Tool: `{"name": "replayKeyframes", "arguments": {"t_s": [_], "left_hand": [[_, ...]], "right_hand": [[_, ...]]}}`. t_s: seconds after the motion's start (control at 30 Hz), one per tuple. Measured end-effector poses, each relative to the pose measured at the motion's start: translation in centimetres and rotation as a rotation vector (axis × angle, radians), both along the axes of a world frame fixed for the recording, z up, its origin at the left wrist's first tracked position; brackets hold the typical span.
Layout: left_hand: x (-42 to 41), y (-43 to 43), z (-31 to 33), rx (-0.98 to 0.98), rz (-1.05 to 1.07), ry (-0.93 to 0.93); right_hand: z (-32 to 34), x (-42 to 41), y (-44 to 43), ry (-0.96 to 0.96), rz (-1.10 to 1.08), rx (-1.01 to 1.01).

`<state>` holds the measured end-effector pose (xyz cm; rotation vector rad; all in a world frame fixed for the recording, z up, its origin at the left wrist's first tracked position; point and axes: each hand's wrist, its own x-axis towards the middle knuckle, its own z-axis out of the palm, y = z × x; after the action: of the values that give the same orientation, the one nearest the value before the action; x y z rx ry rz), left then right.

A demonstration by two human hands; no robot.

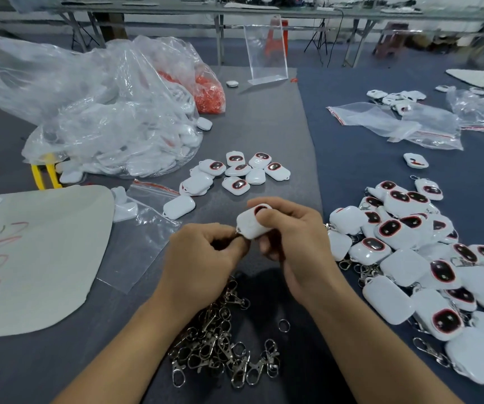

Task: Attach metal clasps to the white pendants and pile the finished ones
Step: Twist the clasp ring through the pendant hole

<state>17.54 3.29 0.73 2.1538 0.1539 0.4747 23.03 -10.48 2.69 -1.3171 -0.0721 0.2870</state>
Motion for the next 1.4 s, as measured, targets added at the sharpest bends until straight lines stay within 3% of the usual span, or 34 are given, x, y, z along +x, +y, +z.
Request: {"name": "replayKeyframes", "arguments": {"t_s": [0.27, 0.47, 0.6, 0.73, 0.8, 0.93, 1.1, 1.17, 1.27, 1.4], "left_hand": [[0.6, 0.1, 0.4, -0.641, -0.119, 0.092], [0.7, 0.5, 0.9, -0.830, -0.130, 0.159], [0.8, 0.2, 0.3, -0.509, 0.012, 0.116], [0.8, 0.7, -0.3, -0.253, 0.107, 0.011], [0.9, 1.2, -0.4, -0.003, 0.197, -0.038], [0.9, 1.8, -0.2, 0.309, 0.299, -0.101], [1.1, 3.0, -0.4, 0.530, 0.344, 0.067], [1.2, 3.2, -0.4, 0.543, 0.313, 0.131], [1.3, 3.0, -0.5, 0.541, 0.256, 0.106], [1.2, 3.0, -0.6, 0.475, 0.250, 0.035]], "right_hand": [[-0.1, 0.7, -0.5, 0.221, 0.057, 0.143], [0.3, 1.0, -0.8, 0.241, -0.010, 0.140], [0.6, 1.8, -2.0, 0.012, -0.005, -0.135], [0.7, 2.8, -4.0, -0.307, -0.138, -0.613], [1.0, 3.1, -4.7, -0.407, -0.145, -0.785], [1.2, 3.4, -6.0, -0.461, -0.108, -1.060], [1.9, 3.5, -6.8, -0.527, -0.081, -1.466], [1.9, 3.2, -6.7, -0.609, -0.174, -1.492], [1.8, 2.0, -5.4, -0.653, -0.244, -1.365], [0.9, 0.3, -2.1, -0.671, -0.025, -1.251]]}}
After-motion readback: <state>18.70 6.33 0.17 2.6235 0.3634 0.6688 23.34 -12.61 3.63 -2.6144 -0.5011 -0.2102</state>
